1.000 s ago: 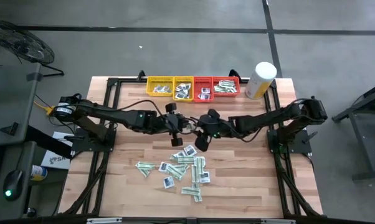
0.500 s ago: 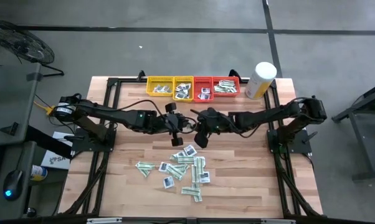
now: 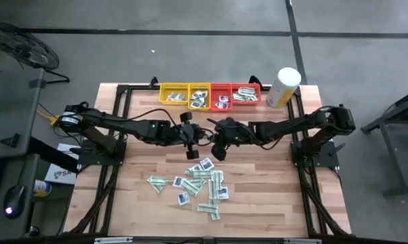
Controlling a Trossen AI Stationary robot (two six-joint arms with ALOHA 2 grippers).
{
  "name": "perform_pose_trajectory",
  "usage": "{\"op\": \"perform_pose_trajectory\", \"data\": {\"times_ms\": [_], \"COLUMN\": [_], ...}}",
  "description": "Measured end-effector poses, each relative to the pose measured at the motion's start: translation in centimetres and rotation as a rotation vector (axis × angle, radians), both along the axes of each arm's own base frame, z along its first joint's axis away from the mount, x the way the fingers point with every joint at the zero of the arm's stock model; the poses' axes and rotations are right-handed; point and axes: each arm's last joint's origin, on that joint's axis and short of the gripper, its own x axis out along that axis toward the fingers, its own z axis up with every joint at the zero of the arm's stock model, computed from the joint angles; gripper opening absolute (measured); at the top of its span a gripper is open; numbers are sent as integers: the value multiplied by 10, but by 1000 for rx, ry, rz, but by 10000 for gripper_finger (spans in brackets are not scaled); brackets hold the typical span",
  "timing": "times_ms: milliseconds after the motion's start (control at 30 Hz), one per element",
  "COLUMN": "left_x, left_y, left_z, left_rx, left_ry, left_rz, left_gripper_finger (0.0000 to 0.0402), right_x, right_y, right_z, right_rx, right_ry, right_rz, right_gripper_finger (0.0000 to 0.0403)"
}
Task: Pick & Place First Aid Supplies
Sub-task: Put the green pad into the right orange bin
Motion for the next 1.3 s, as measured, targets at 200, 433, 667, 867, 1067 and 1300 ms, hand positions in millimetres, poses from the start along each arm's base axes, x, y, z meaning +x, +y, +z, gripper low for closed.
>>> {"op": "perform_pose_trajectory", "data": {"times_ms": [200, 433, 667, 867, 1067, 1300], "left_x": [-1, -11, -33, -43, -45, -46], "left_y": [2, 7, 20, 37, 50, 65], "left_z": [1, 11, 25, 27, 27, 26], "left_rx": [56, 148, 80, -75, -188, -311], "left_ry": [-6, -18, -20, 8, 19, -2], "left_rz": [75, 216, 290, 259, 226, 220], "left_gripper_finger": [53, 135, 151, 151, 151, 151], "right_x": [-3, -11, -38, -67, -90, -106], "right_y": [-6, -15, -35, -65, -98, -131], "right_z": [-4, -10, 5, 22, 31, 29], "right_rx": [24, 40, -19, -162, -335, -524], "right_ry": [53, 148, 274, 381, 490, 633], "right_rz": [-38, -81, -113, -105, -54, 51], "right_gripper_finger": [1, 0, 0, 0, 0, 0]}}
